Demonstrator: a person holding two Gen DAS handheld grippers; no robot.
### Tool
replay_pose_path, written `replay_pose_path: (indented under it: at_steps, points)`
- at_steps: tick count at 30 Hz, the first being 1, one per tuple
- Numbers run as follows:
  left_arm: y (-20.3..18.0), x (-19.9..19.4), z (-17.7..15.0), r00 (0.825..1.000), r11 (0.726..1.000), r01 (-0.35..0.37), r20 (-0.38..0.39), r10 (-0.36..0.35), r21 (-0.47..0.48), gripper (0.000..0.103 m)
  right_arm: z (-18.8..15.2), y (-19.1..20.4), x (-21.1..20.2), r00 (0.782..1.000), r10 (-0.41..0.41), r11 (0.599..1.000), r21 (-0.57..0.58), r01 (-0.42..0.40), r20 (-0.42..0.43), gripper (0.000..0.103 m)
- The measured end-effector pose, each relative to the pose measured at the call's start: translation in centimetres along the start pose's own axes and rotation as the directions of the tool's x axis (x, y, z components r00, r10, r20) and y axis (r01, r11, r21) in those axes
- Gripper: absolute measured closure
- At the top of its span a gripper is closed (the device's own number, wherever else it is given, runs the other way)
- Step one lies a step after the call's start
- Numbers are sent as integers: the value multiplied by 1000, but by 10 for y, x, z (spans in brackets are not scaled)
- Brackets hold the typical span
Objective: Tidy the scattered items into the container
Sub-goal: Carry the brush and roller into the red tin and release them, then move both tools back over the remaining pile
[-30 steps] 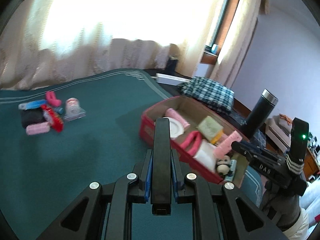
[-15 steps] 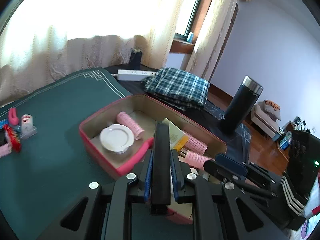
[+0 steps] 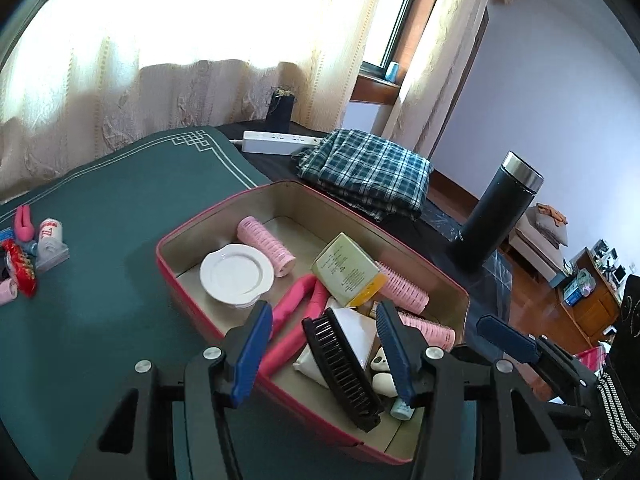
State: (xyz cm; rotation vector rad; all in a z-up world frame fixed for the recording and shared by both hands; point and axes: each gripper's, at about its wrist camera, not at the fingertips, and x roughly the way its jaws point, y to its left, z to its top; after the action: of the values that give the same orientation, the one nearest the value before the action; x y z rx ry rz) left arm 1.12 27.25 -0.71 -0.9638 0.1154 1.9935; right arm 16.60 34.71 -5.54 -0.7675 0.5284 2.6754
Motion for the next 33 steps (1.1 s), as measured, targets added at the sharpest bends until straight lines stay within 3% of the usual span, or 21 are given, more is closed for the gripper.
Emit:
replay_pose_path:
  at_steps: [16,21,24,33]
  points:
    - [22,-25,-5,999,999,0,35,2,-46,48,-2,36,-2,1000,30,998,-50,-31,-7,31]
    - [35,-35,-8,998,997,-17,55,21,-80,47,-2,49,-4,999,50,996,-72,-50,-3,26]
    - [45,-39,-12,998,994,-25,59,31,-105,39,-4,57,-4,998,63,995,-79,-63,-2,25]
    - [74,-67,-23,993,988,-74,80,85,-132,39,-5,95,2,991,133,982,-132,-134,-10,25]
